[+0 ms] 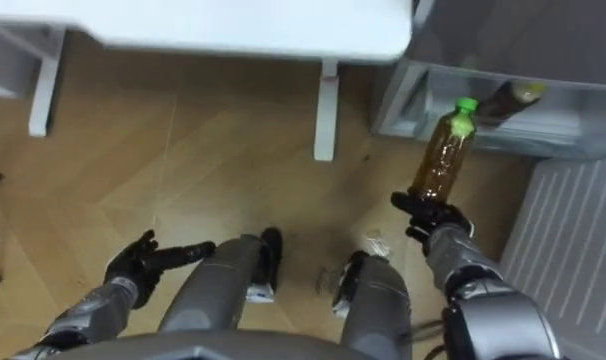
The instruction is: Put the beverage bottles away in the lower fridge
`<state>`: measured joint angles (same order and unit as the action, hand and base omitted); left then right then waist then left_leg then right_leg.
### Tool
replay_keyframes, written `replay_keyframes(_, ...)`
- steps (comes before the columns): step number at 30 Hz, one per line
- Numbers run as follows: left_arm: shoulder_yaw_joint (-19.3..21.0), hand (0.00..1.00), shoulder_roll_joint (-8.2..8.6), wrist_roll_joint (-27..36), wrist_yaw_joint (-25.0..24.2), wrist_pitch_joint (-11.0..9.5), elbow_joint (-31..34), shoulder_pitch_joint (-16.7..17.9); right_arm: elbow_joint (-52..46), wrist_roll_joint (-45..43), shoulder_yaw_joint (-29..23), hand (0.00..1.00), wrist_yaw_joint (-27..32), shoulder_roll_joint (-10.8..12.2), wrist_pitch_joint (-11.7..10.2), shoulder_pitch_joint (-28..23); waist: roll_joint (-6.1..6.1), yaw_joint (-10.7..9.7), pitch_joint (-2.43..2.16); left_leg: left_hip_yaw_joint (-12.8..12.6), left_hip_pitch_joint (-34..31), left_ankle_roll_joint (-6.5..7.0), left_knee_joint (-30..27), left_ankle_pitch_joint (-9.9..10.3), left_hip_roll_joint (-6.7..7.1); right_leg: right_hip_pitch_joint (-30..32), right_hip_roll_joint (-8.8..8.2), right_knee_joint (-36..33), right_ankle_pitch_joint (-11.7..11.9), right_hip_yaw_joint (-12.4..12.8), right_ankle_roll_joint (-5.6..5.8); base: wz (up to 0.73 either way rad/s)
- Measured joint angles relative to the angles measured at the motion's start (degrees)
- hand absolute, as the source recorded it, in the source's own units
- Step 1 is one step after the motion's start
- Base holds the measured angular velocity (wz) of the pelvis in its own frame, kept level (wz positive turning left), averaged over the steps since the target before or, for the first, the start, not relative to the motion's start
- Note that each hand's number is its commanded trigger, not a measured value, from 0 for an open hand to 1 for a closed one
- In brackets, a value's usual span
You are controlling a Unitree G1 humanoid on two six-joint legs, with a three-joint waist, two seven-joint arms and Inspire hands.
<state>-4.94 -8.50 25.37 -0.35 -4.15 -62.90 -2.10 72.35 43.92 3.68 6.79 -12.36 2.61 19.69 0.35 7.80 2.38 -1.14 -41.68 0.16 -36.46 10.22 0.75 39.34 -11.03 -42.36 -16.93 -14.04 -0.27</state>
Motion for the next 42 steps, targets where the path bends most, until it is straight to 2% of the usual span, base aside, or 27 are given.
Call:
replay_keyframes(3, -2.63, 0.0, -1.23, 3.31, 1.23, -0.41, 1.79, 0.27, -0.02, 4.96, -0.05, 1.0, 0.03, -0.96, 0.0, 2.25, -0.46, 0.4, -0.04, -0.04, -4.44, -0.13, -1.65, -0.85, 0.23, 4.74, -0.95, -2.81, 0.01, -0.28, -0.74, 0.1)
replay_keyframes(5, -3.47, 0.0, -1.88, 3.22, 2.57, -0.37, 2.28, 0.27, -0.03, 5.1, -0.03, 1.0, 0.06, -1.72, 0.01, 3.75, -0.76, 0.34, -0.03, 0.02, -7.05, -0.14, -3.28, -0.93, 0.29, 7.35, -1.28, -4.58, -0.1, -0.27, -1.1, 0.05)
replay_keyframes(8, -5.49, 0.0, -2.91, 3.26, 4.69, 0.16, 2.39, 0.31, -0.37, 5.11, 0.04, 1.0, 0.41, -3.93, 0.0, 6.05, -1.08, 0.34, 0.06, 0.17, -12.15, -0.02, -6.93, -0.51, 0.25, 12.09, -1.98, -8.24, -0.79, -0.44, -1.82, 0.05)
replay_keyframes(11, -7.34, 0.0, -4.04, 3.27, 6.73, 0.55, 3.44, 0.79, -1.32, 7.44, 0.79, 1.0, 1.67, -6.25, -0.01, 6.68, -1.74, 1.43, 0.21, 0.05, -16.34, -0.04, -11.56, 0.88, -0.04, 16.17, -1.96, -12.4, -1.74, 0.65, -1.56, -0.01)
replay_keyframes(12, -7.96, 0.0, -4.38, 3.22, 7.73, 0.88, 3.92, 0.78, -1.5, 9.12, 1.37, 1.0, 2.32, -6.82, -0.01, 7.46, -2.03, 1.64, 0.27, -0.03, -17.91, -0.04, -13.18, 1.35, -0.12, 17.81, -1.96, -13.92, -2.34, 1.16, -1.97, -0.07)
replay_keyframes(15, -9.74, 0.0, -4.9, 3.13, 8.68, 1.29, 5.48, 0.64, -2.83, 13.17, 1.96, 1.0, 3.13, -8.2, -0.01, 9.46, -2.14, 1.98, 0.31, -0.19, -21.43, 0.21, -15.87, 1.84, -0.33, 21.36, -2.08, -16.38, -2.52, 1.6, -2.22, -0.06)
replay_keyframes(18, -9.99, 0.0, -5.31, 2.7, 8.85, 2.11, 6.93, 0.91, -3.63, 15.96, 1.93, 1.0, 3.33, -9.26, -0.01, 11.15, -2.53, 1.87, 0.36, -0.81, -23.35, 0.3, -17.09, 1.89, 0.04, 23.76, -2.91, -18.32, -2.79, 2.48, -2.34, 0.03)
replay_keyframes(22, -10.01, 0.0, -6.89, 2.71, 10.16, 3.1, 9.65, 2.44, -5.46, 22.41, 1.81, 1.0, 4.95, -10.17, 0.17, 12.69, -2.79, 1.56, 0.34, -0.85, -25.06, 0.37, -18.27, 1.93, -0.02, 25.34, -3.08, -19.36, -2.91, 2.63, -2.32, 0.02)
replay_keyframes(25, -11.11, 0.0, -7.97, 2.77, 11.66, 3.66, 9.93, 2.89, -5.88, 27.77, 1.82, 1.0, 5.18, -12.01, 1.38, 14.96, -3.34, 0.68, 0.35, -1.49, -25.67, 0.64, -18.8, 2.09, 0.01, 26.07, -3.92, -20.06, -2.98, 2.65, -2.29, 0.01)
replay_keyframes(31, -12.16, 0.0, -8.65, 2.65, 13.51, 5.62, 12.21, 4.73, -8.35, 34.88, 1.85, 1.0, 5.09, -14.82, 1.82, 16.2, -4.71, 0.32, 0.28, -2.59, -25.62, 1.46, -19.5, 2.63, -0.11, 26.28, -3.95, -20.6, -3.32, 3.23, -1.64, -0.02)
replay_keyframes(35, -12.25, 0.0, -9.55, 2.63, 13.44, 6.13, 15.87, 7.03, -8.7, 37.98, 1.86, 1.0, 5.04, -15.07, 1.83, 16.57, -4.87, 0.38, 0.28, -2.83, -25.62, 1.65, -20.04, 3.21, -0.32, 26.19, -3.74, -20.67, -3.47, 3.45, -1.27, -0.03)
replay_keyframes(39, -12.24, 0.0, -11.15, 2.62, 13.32, 6.77, 19.57, 9.3, -8.72, 40.12, 1.85, 1.0, 4.93, -15.23, 1.84, 16.81, -4.87, 0.42, 0.28, -3.23, -25.62, 1.96, -20.27, 3.64, -0.46, 26.21, -3.75, -20.68, -3.6, 3.68, -1.04, -0.03)
replay_keyframes(42, -12.25, 0.0, -12.02, 2.67, 13.19, 7.38, 20.55, 9.82, -8.73, 42.03, 1.85, 1.0, 4.91, -15.61, 1.85, 17.03, -4.87, 0.42, 0.28, -3.39, -25.6, 2.08, -20.38, 3.83, -0.43, 26.21, -3.85, -20.7, -3.69, 3.8, -0.88, 0.0)
